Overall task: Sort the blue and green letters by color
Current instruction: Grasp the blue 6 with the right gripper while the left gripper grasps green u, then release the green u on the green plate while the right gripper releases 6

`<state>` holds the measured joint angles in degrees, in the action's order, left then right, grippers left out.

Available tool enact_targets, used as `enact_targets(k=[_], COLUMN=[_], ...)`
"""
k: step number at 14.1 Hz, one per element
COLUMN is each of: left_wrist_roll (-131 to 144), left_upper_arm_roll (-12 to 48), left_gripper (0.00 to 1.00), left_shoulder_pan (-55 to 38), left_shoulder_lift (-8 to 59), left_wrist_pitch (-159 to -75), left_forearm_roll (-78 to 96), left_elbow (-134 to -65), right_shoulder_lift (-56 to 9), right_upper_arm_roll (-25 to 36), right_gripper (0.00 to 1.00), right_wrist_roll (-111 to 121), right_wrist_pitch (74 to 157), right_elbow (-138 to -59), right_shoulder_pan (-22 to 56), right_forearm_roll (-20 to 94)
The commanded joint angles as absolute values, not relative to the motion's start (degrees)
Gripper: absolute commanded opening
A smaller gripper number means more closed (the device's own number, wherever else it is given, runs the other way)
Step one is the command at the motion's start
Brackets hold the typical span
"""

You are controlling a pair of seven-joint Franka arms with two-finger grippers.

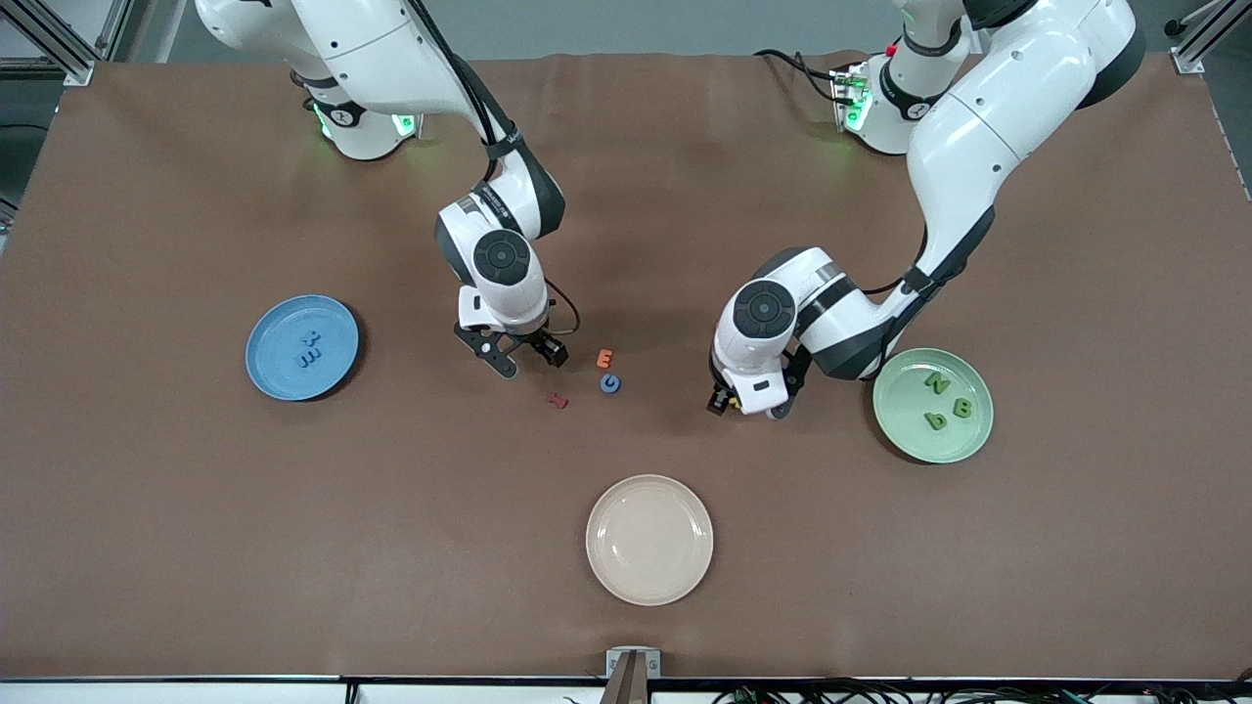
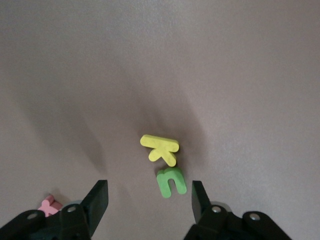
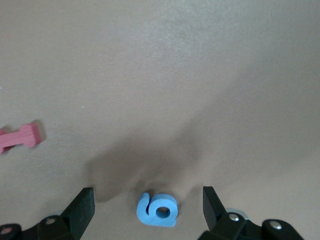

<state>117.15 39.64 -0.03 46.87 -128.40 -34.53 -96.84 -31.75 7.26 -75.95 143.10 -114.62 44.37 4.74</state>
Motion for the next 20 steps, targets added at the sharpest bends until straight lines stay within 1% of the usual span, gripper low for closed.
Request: enact_targets(k=[1, 2, 3, 6, 14, 15, 16, 17, 19, 20], left_wrist_roll=[119.53, 119.97, 120.06, 120.06, 121.2, 121.03, 121.03, 120.85, 119.89, 118.66], left_upper_arm_roll=[38.76, 37.89, 37.1, 35.42, 34.1, 34.1, 34.1, 34.1, 34.1, 34.19], left_gripper=[0.74, 0.74, 0.74, 0.73, 0.66, 0.62, 0.57, 0.44, 0.1, 0.02], left_shoulder_pan=[-0.79, -0.88, -1.75, -3.6, -5.62, -5.54, -5.45, -5.54, -5.54, -5.28], left_shoulder_lift=[47.11, 47.2, 47.2, 47.29, 48.43, 48.43, 48.43, 48.43, 47.99, 47.29], left_wrist_pitch=[-130.33, -131.21, -131.92, -132.1, -133.68, -133.68, -133.68, -133.68, -133.59, -133.33], left_forearm_roll=[-34.8, -34.89, -34.89, -34.28, -34.98, -34.98, -34.98, -34.98, -35.07, -35.07], left_elbow=[-95.8, -95.8, -95.8, -95.8, -95.71, -95.71, -95.71, -95.71, -95.71, -95.63], right_shoulder_lift=[-30.24, -30.23, -30.15, -29.8, -29.71, -29.71, -29.71, -29.71, -29.62, -29.62], right_upper_arm_roll=[7.12, 7.03, 7.03, 7.03, 7.03, 7.03, 7.03, 7.03, 7.03, 7.03], right_gripper=[0.7, 0.62, 0.58, 0.53, 0.53, 0.53, 0.51, 0.47, 0.44, 0.44], right_wrist_roll=[-77.52, -77.52, -77.78, -77.96, -79.37, -79.37, -79.37, -79.28, -78.67, -78.49], right_wrist_pitch=[145.72, 145.46, 145.37, 145.28, 145.81, 145.72, 145.64, 145.37, 145.28, 145.28], right_elbow=[-118.39, -118.48, -118.48, -118.48, -118.39, -118.39, -118.39, -118.39, -118.39, -118.39], right_shoulder_pan=[44.56, 44.65, 44.74, 44.91, 46.32, 46.32, 46.32, 46.32, 46.23, 46.06], right_forearm_roll=[5.27, 5.27, 5.27, 5.27, 5.27, 5.27, 5.19, 5.19, 5.19, 5.19])
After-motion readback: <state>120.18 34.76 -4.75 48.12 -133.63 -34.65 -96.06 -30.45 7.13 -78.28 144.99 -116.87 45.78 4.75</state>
